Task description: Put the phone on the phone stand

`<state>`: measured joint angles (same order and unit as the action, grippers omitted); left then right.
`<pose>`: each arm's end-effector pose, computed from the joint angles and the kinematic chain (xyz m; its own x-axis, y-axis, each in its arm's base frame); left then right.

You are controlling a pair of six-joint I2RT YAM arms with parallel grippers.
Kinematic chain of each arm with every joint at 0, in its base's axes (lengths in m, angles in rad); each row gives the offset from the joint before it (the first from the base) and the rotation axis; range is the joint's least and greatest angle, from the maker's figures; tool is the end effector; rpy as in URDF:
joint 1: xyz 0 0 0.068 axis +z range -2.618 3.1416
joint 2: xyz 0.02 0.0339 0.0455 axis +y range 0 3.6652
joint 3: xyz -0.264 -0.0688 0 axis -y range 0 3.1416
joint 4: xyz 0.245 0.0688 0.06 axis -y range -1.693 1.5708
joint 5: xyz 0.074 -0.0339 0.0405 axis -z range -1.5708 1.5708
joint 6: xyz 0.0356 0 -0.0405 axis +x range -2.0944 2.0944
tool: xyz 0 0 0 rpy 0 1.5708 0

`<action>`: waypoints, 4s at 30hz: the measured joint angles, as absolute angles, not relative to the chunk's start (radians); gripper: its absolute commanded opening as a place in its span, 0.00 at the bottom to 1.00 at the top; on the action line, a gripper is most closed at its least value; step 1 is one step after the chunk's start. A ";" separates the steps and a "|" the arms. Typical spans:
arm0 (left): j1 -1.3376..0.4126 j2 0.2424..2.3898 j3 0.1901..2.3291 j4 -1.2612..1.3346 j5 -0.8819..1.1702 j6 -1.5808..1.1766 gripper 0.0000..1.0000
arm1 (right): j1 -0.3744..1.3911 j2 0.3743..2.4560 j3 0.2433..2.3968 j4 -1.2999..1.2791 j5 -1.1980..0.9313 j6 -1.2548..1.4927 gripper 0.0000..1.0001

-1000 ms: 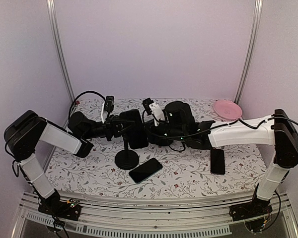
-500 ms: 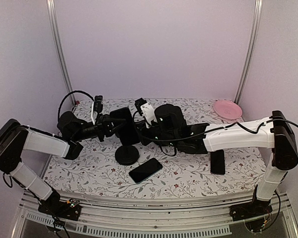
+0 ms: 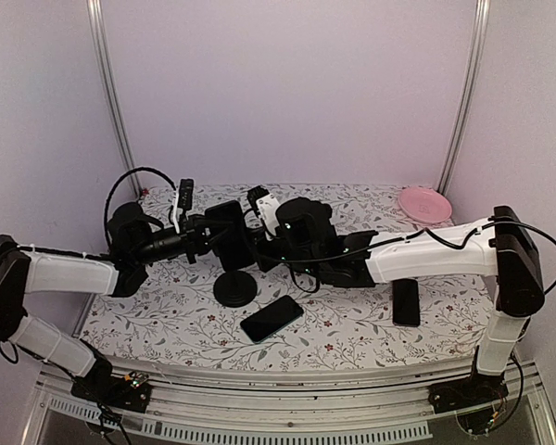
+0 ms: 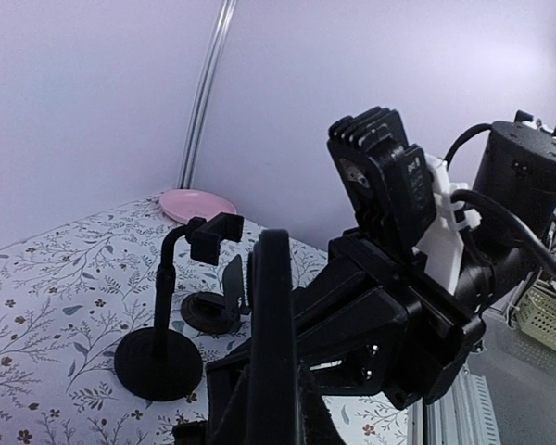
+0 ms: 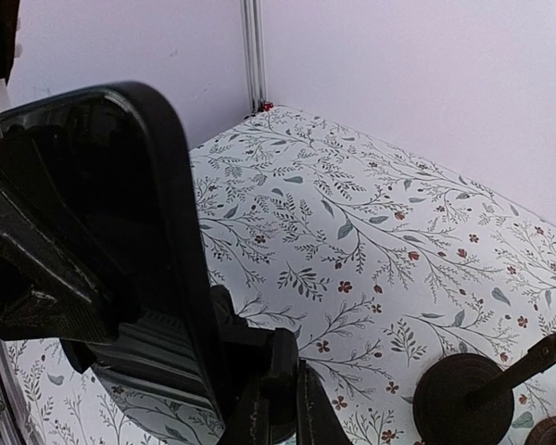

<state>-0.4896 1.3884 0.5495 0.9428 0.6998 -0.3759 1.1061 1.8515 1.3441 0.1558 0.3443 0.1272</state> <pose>0.2374 -0.1525 0.2415 -0.2545 -0.1826 -0.9497 0.8941 0.3298 -0.3030 0.2067 0.3856 0.2635 -0.2418 -0.2159 -0.9460 -0.6742 0.7385 0.0038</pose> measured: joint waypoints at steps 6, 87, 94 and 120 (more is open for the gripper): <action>-0.491 1.366 0.577 0.833 0.615 -0.341 0.00 | 1.106 1.872 1.376 0.138 0.385 0.139 0.02; -0.469 1.409 0.673 0.682 0.194 -0.255 0.00 | 1.129 1.860 1.400 0.067 0.077 0.130 0.31; -0.454 1.415 0.673 0.690 0.225 -0.239 0.00 | 1.121 1.848 1.391 0.066 0.069 0.122 0.31; -0.270 1.847 1.144 0.648 0.928 -0.237 0.00 | 1.065 1.636 1.196 0.068 0.106 0.154 0.31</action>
<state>-0.2695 1.8465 1.1442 0.6476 0.9283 -0.2371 1.0653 1.6360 1.1965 0.0677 0.1062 0.1535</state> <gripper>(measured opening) 0.035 0.315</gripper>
